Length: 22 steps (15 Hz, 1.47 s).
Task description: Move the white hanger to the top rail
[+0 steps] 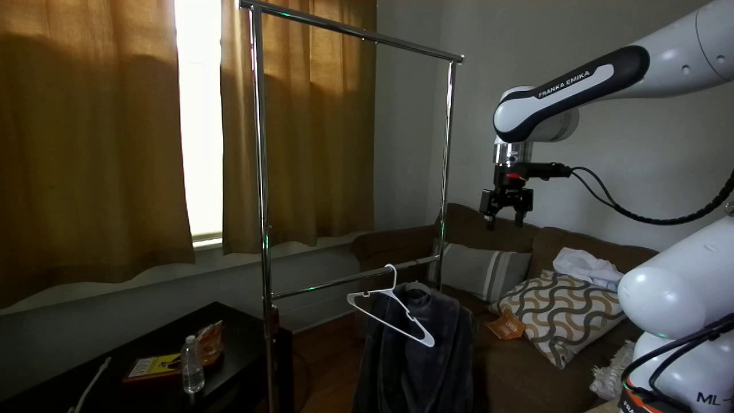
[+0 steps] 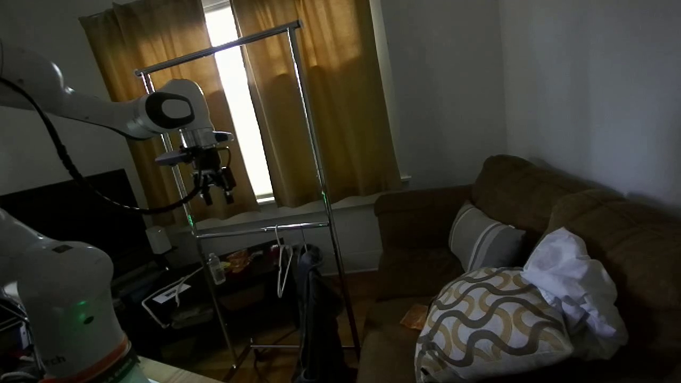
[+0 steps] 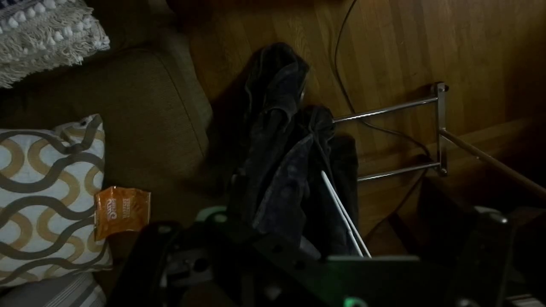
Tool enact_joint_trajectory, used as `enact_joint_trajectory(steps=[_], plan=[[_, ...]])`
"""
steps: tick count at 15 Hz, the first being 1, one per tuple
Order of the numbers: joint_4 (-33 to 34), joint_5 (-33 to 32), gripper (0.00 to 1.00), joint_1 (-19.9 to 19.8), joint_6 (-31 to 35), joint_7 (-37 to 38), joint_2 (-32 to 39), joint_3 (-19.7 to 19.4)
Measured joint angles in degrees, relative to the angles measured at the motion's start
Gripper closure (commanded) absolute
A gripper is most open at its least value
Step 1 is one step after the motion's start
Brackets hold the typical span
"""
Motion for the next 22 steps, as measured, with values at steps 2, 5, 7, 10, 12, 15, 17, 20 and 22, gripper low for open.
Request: enact_joint_trajectory(steps=[2, 5, 7, 10, 12, 15, 17, 20, 22], plan=[[0.1, 0.0, 0.00, 0.0, 0.0, -0.5, 1.0, 0.0], [1.4, 0.0, 0.00, 0.4, 0.8, -4.3, 6.7, -0.3], [3.0, 0.0, 0.00, 0.8, 3.1, -8.0, 12.0, -0.2], [5.7, -0.3, 0.00, 1.8, 8.3, -12.2, 19.9, 0.1], [7.5, -0.3, 0.00, 2.4, 12.0, -14.0, 24.9, 0.6], [9.6, -0.7, 0.00, 2.9, 18.5, -14.8, 32.0, 1.6], [10.5, -0.8, 0.00, 3.1, 24.0, -14.8, 36.1, 2.2], [11.1, -0.8, 0.00, 3.2, 34.3, -14.6, 41.2, 2.6], [11.5, -0.2, 0.00, 3.1, 41.4, -14.5, 44.3, 2.6]])
